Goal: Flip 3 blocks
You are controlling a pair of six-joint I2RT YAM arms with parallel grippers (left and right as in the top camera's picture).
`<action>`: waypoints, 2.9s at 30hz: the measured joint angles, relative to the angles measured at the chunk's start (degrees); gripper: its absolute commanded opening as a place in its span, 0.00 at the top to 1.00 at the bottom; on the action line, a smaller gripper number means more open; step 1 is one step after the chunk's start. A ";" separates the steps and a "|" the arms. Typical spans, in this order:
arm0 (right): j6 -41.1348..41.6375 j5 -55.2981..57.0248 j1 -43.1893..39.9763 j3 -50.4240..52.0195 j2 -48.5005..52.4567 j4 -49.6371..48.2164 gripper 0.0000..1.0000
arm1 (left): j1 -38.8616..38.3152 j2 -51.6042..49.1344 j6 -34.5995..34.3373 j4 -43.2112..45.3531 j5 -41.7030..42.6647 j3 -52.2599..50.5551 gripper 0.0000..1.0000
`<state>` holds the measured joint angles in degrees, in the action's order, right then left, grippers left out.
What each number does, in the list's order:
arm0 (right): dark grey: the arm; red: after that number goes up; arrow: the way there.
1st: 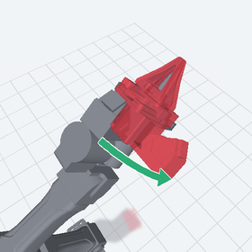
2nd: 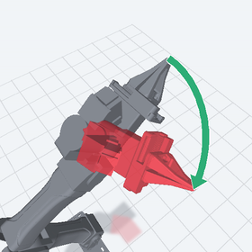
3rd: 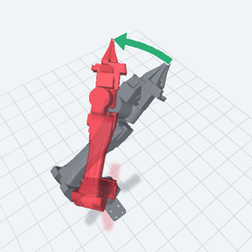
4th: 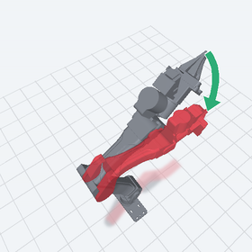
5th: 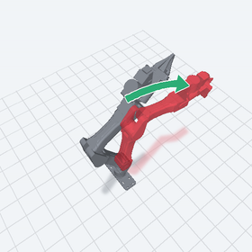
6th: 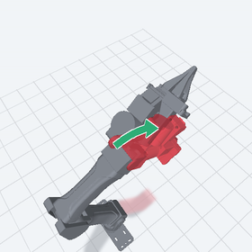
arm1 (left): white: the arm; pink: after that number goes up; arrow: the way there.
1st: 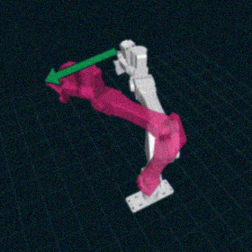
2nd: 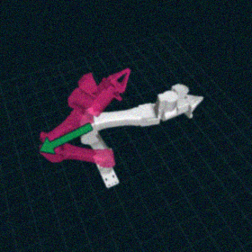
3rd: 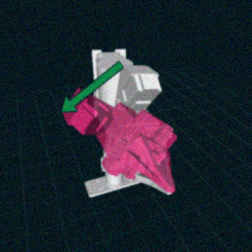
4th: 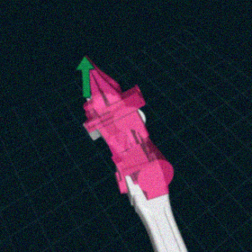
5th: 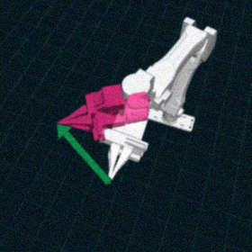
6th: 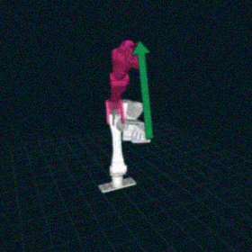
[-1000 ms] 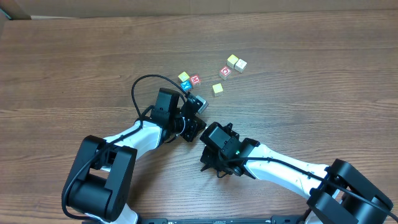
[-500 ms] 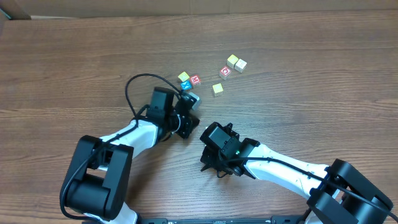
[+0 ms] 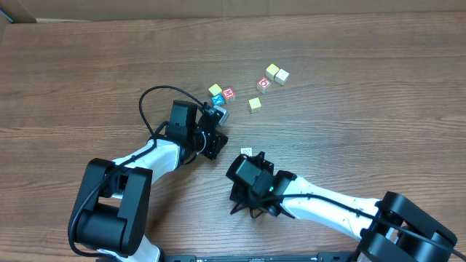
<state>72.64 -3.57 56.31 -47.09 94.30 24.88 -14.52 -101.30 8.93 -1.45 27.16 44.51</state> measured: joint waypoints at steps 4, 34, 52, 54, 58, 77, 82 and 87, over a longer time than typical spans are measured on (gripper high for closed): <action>0.55 2.71 3.08 -0.48 -2.19 3.85 0.96 | 0.17 0.00 -0.81 0.00 0.00 0.00 0.96; -1.36 21.55 0.33 -32.89 -35.50 72.00 0.00 | 8.50 59.82 -13.60 -44.26 -12.17 3.87 0.83; -11.04 32.30 0.35 -40.17 -35.54 56.02 0.00 | 8.50 66.53 -22.36 -74.23 -26.08 25.83 0.48; -11.15 41.79 0.35 -40.19 -35.52 51.91 0.00 | 8.50 66.53 -22.32 -74.71 -26.16 25.86 0.08; -11.17 60.50 0.35 -40.19 -35.54 49.22 0.00 | 8.50 66.53 -22.71 -75.76 -26.36 25.88 0.00; -11.19 71.06 0.35 -40.19 -35.54 53.11 0.00 | 8.50 66.53 -22.73 -79.80 -26.36 25.88 0.00; -11.19 65.11 0.33 -40.19 -35.54 53.11 0.00 | 8.50 66.53 -22.73 -79.80 -26.36 25.88 0.00; -11.19 60.06 0.33 -40.19 -35.54 53.09 0.00 | 8.50 66.53 -22.71 -79.80 -26.36 25.88 0.00</action>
<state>61.45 56.49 56.64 -87.29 58.76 77.97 -6.02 -34.76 -13.78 -81.25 0.80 70.39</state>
